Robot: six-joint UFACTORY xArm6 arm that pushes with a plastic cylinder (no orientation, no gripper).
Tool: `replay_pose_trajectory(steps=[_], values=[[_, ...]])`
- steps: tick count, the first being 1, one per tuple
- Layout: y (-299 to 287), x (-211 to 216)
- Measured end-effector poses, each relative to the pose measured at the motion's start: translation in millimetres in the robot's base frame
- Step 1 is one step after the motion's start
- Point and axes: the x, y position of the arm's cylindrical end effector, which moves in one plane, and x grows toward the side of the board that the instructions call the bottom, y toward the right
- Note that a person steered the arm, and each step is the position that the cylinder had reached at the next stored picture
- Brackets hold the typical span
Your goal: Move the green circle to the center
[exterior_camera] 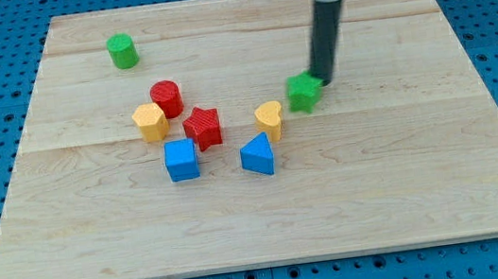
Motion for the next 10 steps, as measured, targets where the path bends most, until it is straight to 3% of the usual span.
replay_pose_trajectory(steps=[1, 2, 3, 4, 5, 6, 7, 9, 10], values=[[-26, -7], [-14, -70], [-107, -140], [-207, -141], [-229, -114], [-298, -137], [-305, -92], [-139, -94], [-89, -57]])
